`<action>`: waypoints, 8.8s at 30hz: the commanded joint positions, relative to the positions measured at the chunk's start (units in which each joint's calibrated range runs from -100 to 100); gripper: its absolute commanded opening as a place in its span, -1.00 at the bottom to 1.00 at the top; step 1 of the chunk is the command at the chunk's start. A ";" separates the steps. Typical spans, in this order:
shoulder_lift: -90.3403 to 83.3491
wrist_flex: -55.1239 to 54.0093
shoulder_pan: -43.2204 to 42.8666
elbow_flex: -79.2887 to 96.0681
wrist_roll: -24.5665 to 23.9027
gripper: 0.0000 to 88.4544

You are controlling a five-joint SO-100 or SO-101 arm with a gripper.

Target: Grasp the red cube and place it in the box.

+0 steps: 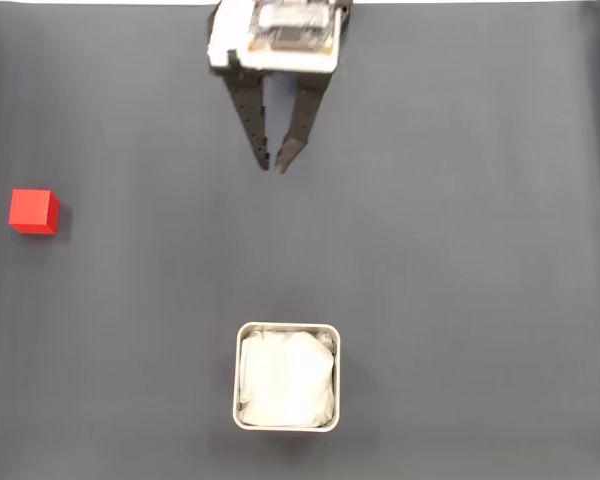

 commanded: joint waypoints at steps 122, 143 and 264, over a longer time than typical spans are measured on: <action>54.05 -33.67 42.44 -2.07 1.66 -0.27; 57.95 -38.01 41.66 -2.80 1.17 -0.20; 52.49 -37.52 34.49 -9.37 0.44 -0.78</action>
